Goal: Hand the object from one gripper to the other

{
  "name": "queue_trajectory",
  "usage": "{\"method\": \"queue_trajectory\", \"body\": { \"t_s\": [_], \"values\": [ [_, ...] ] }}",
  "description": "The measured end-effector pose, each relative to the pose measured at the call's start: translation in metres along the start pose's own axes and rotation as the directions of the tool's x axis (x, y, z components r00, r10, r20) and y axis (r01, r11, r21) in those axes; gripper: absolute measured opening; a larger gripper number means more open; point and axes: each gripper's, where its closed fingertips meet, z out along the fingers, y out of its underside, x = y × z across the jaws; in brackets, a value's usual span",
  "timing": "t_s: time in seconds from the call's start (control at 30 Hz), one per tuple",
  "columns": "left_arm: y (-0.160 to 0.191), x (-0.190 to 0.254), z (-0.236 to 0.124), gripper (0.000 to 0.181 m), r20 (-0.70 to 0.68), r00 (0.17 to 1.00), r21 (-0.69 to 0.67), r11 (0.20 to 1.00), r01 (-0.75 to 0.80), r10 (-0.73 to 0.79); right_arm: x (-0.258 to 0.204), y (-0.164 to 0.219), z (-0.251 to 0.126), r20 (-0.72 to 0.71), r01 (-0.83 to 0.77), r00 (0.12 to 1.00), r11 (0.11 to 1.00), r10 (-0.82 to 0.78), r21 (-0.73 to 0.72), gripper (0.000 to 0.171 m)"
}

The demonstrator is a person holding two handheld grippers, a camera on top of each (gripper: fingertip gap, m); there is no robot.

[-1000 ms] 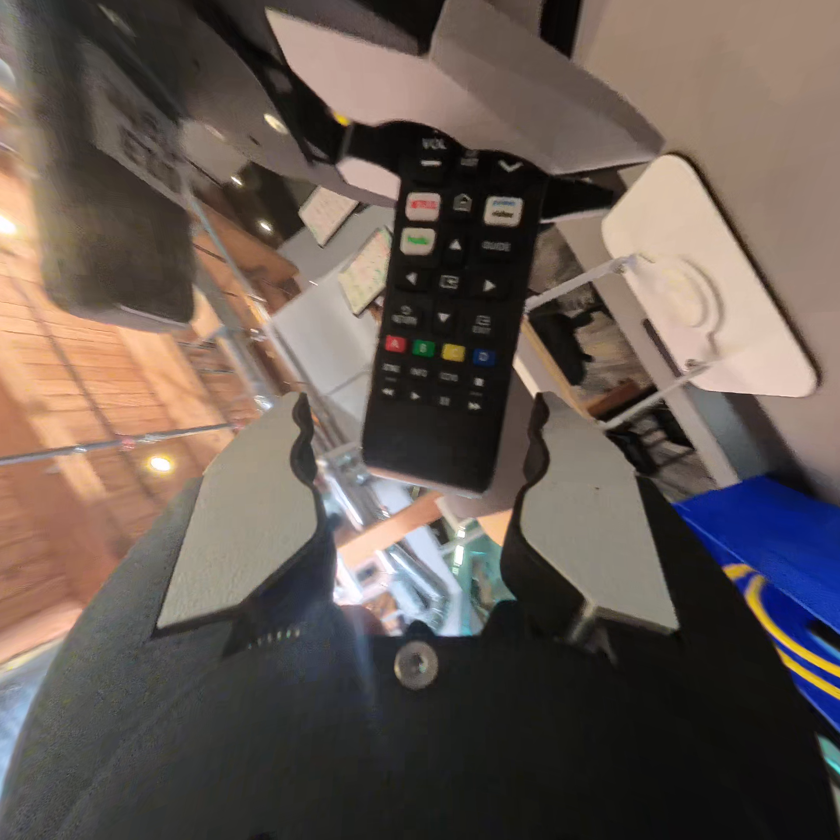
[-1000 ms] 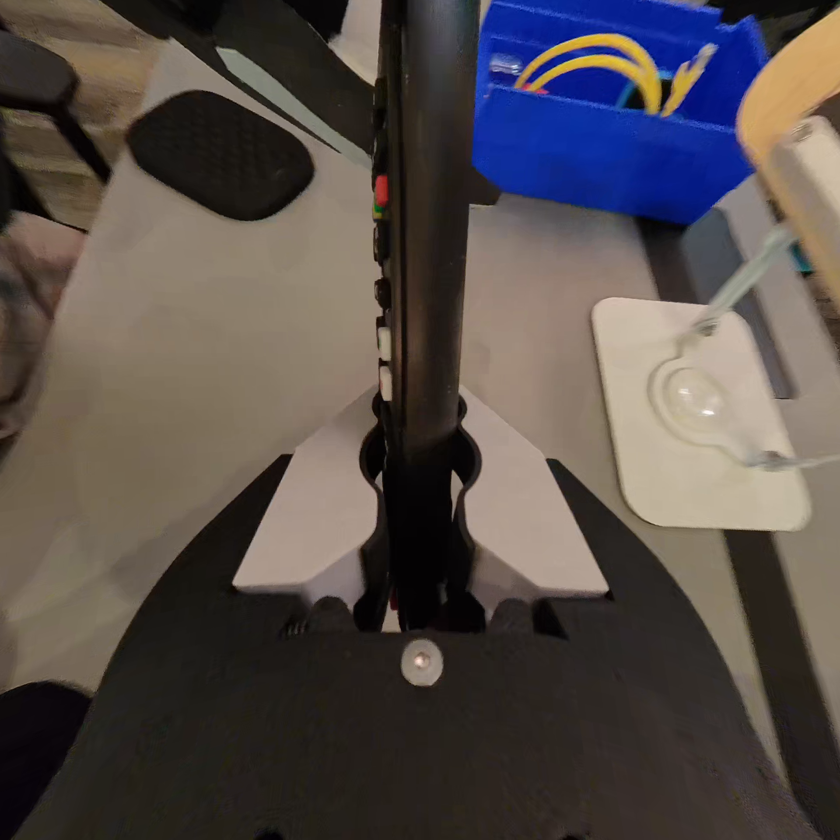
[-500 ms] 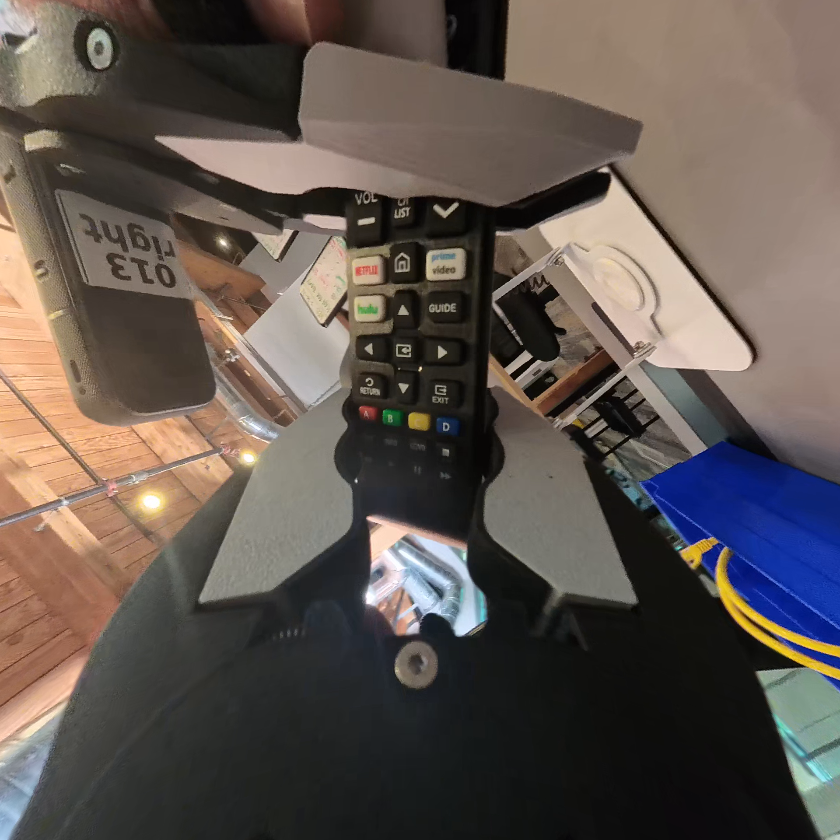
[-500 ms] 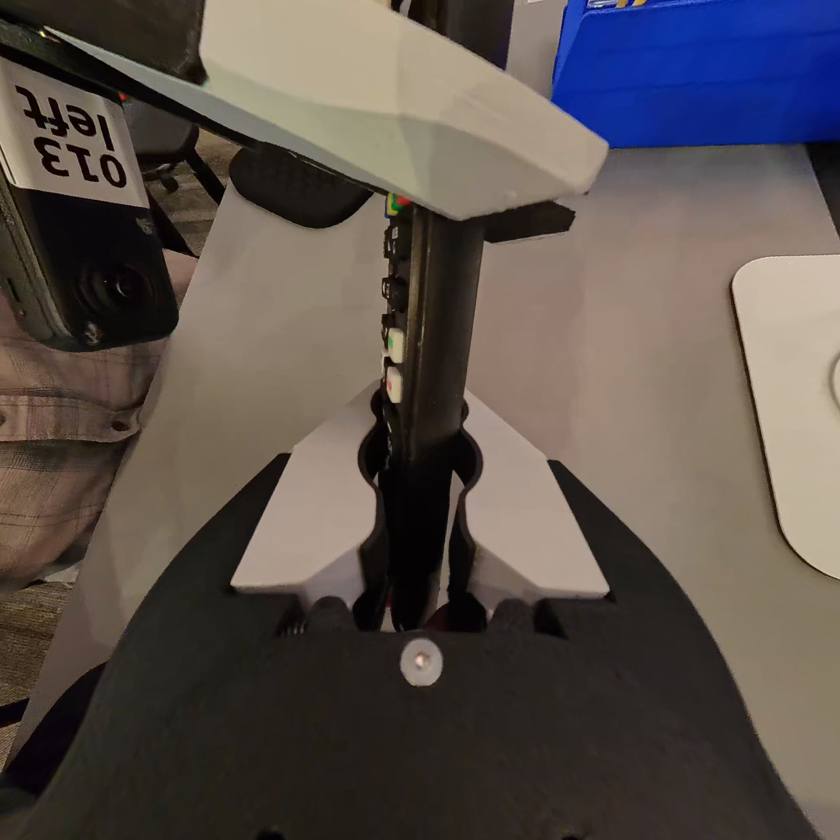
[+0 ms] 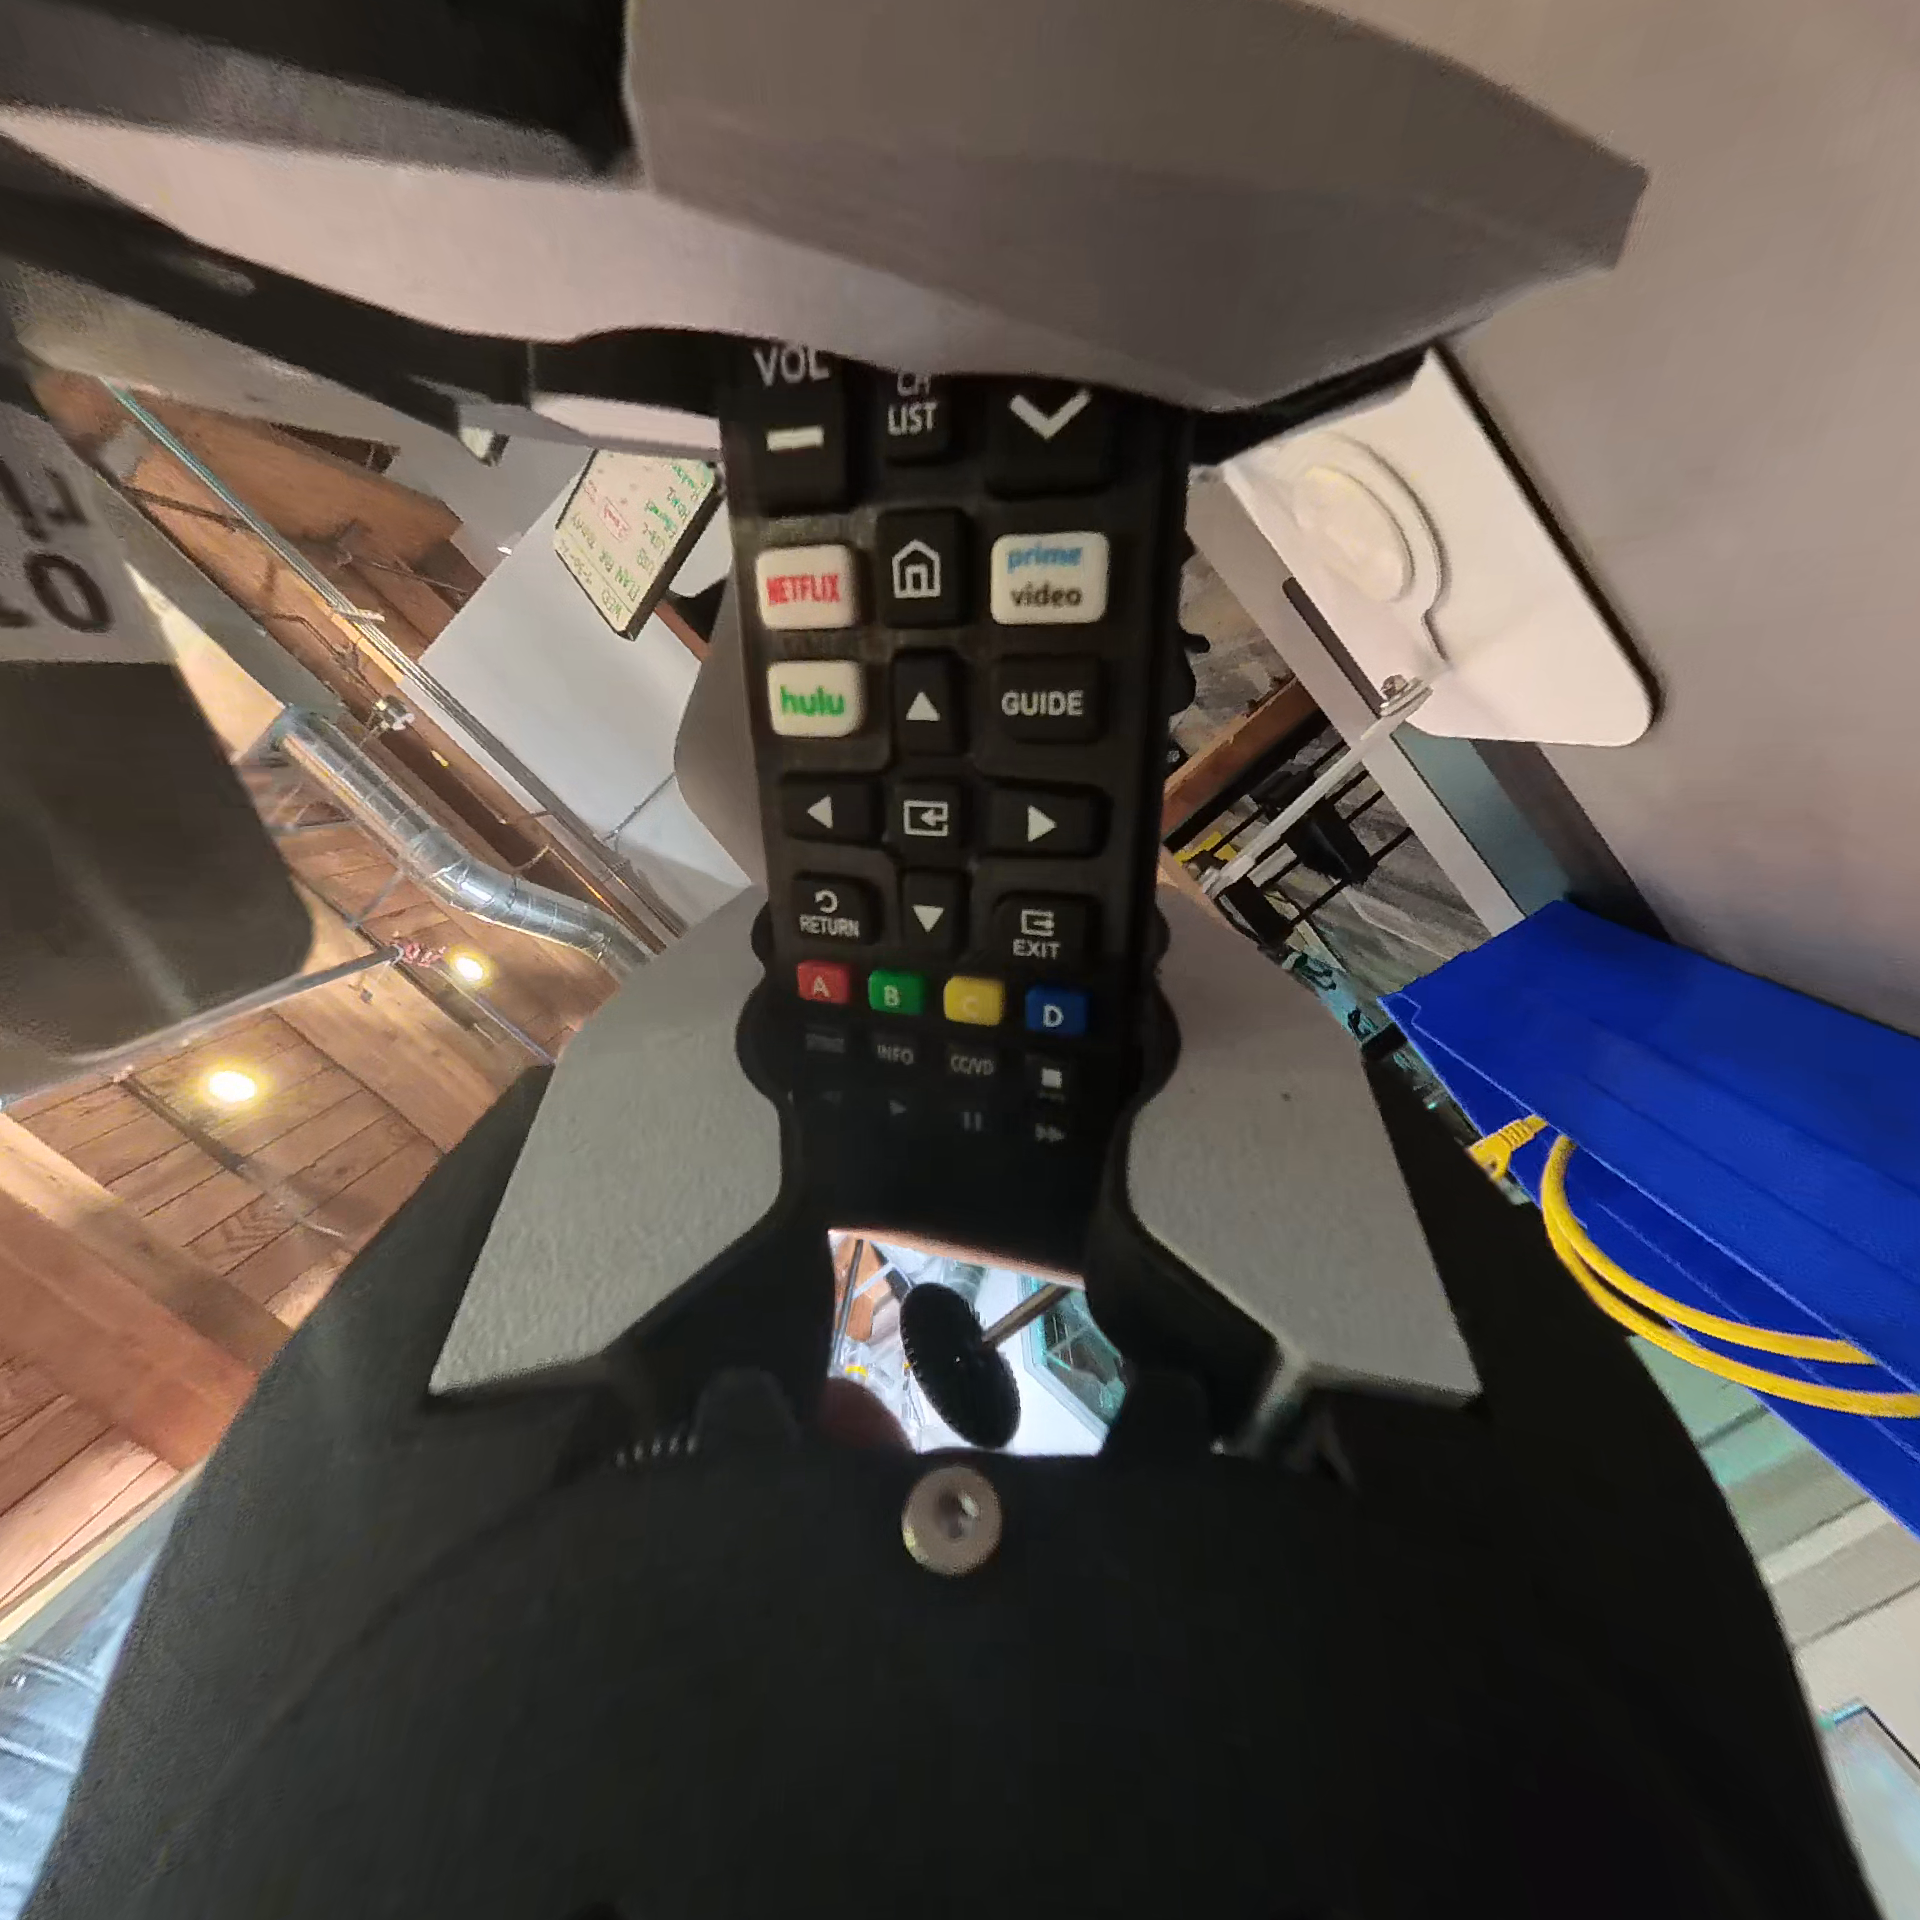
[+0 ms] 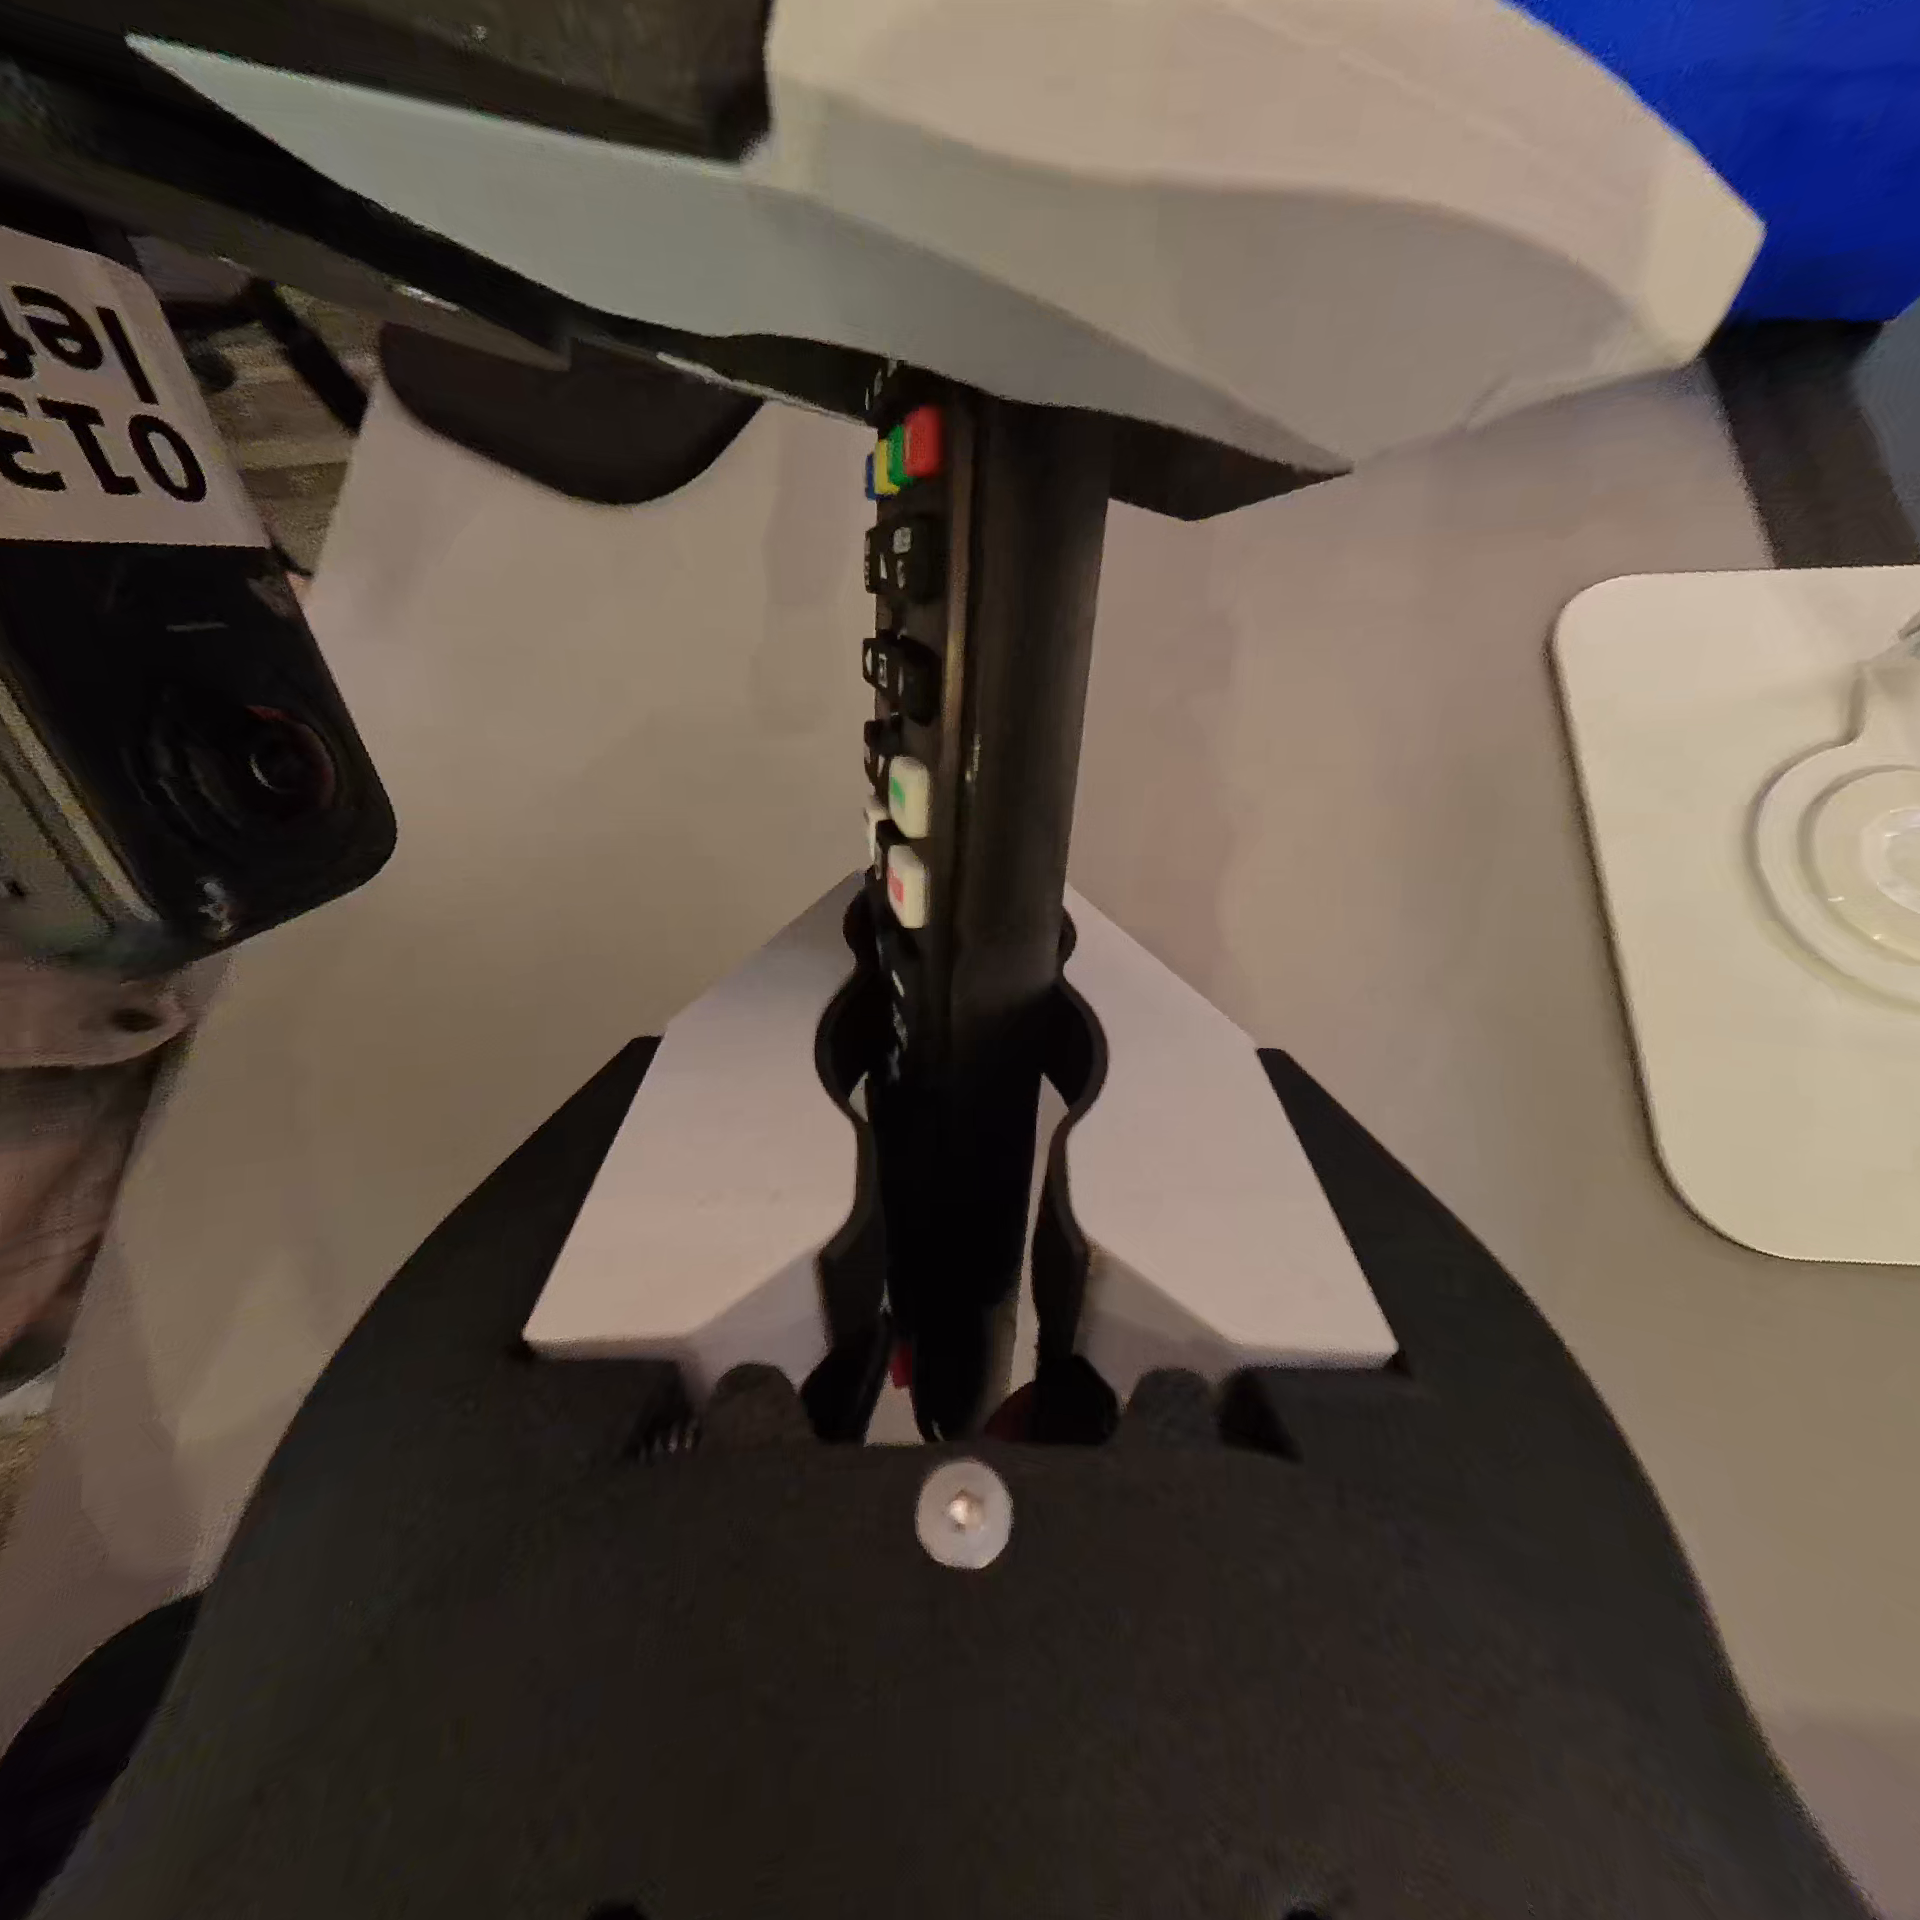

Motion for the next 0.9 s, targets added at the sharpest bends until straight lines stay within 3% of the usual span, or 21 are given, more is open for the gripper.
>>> {"method": "queue_trajectory", "body": {
  "t_s": [0.07, 0.13, 0.23, 0.33, 0.4, 0.5, 0.67, 0.73, 0.8, 0.9],
  "values": [
    [0.004, 0.003, 0.003, 0.062, -0.031, 0.999, 0.005, 0.999, 0.039, -0.039, 0.008, -0.007, -0.002, -0.071, 0.043, 0.997, 0.999, -0.041, 0.024, 0.03],
    [0.011, 0.01, 0.006, 0.061, -0.087, 0.99, 0.0, 0.993, 0.115, -0.114, 0.016, -0.014, -0.008, -0.159, 0.112, 0.982, 0.993, -0.106, 0.029, 0.051],
    [0.029, 0.017, 0.013, 0.061, -0.164, 0.961, -0.036, 0.975, 0.221, -0.224, 0.025, -0.032, -0.025, -0.313, 0.27, 0.917, 0.962, -0.247, 0.032, 0.069],
    [0.043, 0.026, 0.015, 0.06, -0.28, 0.884, -0.058, 0.926, 0.372, -0.373, 0.037, -0.054, -0.046, -0.53, 0.498, 0.721, 0.866, -0.447, -0.054, 0.082],
    [0.047, 0.03, 0.014, 0.06, -0.37, 0.812, -0.043, 0.881, 0.471, -0.452, 0.046, -0.067, -0.059, -0.649, 0.614, 0.525, 0.773, -0.55, -0.16, 0.074],
    [0.052, 0.033, 0.009, 0.06, -0.493, 0.689, -0.045, 0.806, 0.59, -0.532, 0.046, -0.08, -0.066, -0.71, 0.716, 0.232, 0.61, -0.665, -0.338, 0.07],
    [0.04, 0.035, -0.007, 0.06, -0.69, 0.368, -0.137, 0.612, 0.779, -0.623, 0.05, -0.096, -0.059, -0.691, 0.646, -0.094, 0.484, -0.717, -0.591, 0.054],
    [0.03, 0.032, -0.015, 0.061, -0.742, 0.276, -0.153, 0.554, 0.818, -0.611, 0.054, -0.099, -0.06, -0.686, 0.597, -0.19, 0.472, -0.702, -0.648, 0.046],
    [0.026, 0.03, -0.018, 0.06, -0.762, 0.239, -0.164, 0.536, 0.828, -0.602, 0.053, -0.104, -0.067, -0.703, 0.574, -0.26, 0.48, -0.662, -0.664, 0.023],
    [0.021, 0.027, -0.022, 0.06, -0.786, 0.174, -0.179, 0.487, 0.855, -0.594, 0.051, -0.105, -0.071, -0.71, 0.574, -0.258, 0.487, -0.656, -0.659, 0.022]
  ]
}}
